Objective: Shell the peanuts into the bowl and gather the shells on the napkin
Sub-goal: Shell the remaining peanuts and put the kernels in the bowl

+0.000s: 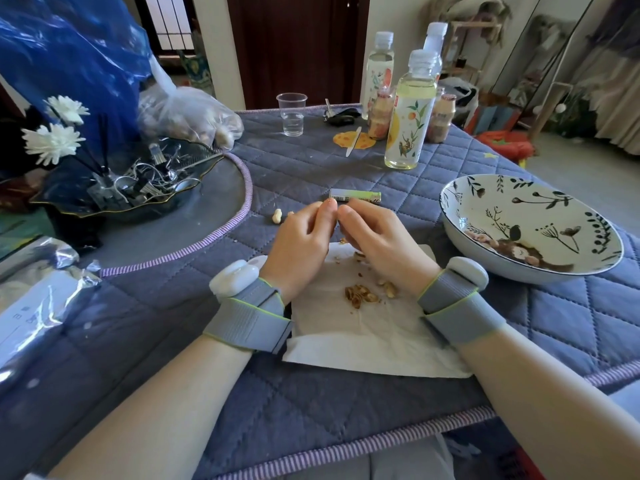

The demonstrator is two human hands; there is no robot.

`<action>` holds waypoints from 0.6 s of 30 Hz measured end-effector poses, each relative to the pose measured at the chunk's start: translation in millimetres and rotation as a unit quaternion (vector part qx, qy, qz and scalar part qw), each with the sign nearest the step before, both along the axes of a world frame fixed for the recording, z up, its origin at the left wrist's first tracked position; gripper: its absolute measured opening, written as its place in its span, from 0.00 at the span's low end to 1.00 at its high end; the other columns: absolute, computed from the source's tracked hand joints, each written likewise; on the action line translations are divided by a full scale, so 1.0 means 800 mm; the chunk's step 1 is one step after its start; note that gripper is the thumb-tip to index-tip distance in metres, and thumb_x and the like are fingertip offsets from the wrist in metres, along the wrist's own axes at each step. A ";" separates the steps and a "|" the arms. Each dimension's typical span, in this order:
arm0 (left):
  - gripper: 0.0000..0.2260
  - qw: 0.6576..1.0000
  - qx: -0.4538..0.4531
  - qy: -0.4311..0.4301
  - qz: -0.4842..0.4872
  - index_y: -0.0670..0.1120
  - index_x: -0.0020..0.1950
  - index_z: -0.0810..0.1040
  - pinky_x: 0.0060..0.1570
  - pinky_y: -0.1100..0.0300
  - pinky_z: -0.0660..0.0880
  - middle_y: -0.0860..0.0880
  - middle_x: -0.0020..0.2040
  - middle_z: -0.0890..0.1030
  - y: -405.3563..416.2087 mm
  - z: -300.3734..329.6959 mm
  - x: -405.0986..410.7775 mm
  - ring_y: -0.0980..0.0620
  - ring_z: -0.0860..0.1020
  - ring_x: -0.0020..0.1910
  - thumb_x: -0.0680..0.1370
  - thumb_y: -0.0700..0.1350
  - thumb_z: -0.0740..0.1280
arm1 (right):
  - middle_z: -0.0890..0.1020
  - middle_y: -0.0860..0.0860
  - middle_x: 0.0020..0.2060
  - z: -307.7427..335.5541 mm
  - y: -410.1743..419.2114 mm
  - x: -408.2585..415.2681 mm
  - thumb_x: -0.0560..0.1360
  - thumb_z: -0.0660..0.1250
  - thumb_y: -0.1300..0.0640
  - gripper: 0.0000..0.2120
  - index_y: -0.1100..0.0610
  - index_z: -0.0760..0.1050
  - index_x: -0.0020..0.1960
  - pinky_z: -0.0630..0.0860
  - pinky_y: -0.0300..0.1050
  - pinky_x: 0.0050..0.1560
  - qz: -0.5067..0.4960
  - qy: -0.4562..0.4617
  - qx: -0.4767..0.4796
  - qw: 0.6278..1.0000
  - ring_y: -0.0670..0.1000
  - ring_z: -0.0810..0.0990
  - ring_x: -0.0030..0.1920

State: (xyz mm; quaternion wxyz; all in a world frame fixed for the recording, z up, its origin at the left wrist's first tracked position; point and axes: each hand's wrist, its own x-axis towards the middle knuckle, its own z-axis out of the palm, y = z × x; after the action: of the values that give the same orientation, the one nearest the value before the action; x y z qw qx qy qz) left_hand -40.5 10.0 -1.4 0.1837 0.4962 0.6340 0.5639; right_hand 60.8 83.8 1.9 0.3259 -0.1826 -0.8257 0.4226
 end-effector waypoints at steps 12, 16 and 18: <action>0.21 0.997 -0.032 -0.073 -0.010 0.54 0.29 0.73 0.29 0.59 0.59 0.57 0.20 0.67 0.001 0.000 0.001 0.58 0.65 0.21 0.81 0.50 0.54 | 0.65 0.50 0.28 -0.002 0.003 0.004 0.79 0.55 0.57 0.17 0.66 0.68 0.36 0.62 0.36 0.32 -0.004 -0.006 0.002 1.000 0.43 0.62 0.28; 0.22 0.995 -0.044 -0.086 -0.011 0.53 0.29 0.74 0.31 0.59 0.60 0.58 0.21 0.68 0.000 -0.001 -0.001 0.58 0.65 0.25 0.81 0.49 0.53 | 0.68 0.54 0.30 -0.006 0.002 0.002 0.79 0.56 0.57 0.16 0.68 0.70 0.39 0.64 0.37 0.33 -0.025 0.000 0.027 0.999 0.44 0.65 0.30; 0.20 0.995 -0.047 -0.081 -0.020 0.50 0.30 0.72 0.32 0.61 0.61 0.56 0.23 0.67 -0.002 -0.001 -0.001 0.57 0.64 0.26 0.81 0.47 0.53 | 0.71 0.55 0.32 -0.007 0.003 0.001 0.79 0.56 0.58 0.15 0.66 0.71 0.40 0.65 0.38 0.35 -0.039 0.008 0.029 0.999 0.45 0.67 0.32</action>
State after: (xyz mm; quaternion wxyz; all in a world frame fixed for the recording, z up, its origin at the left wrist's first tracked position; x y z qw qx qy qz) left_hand -41.5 8.7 -1.9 0.2688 0.4522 0.6331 0.5678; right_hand 61.9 86.4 -3.4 0.3542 -0.2013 -0.8273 0.3868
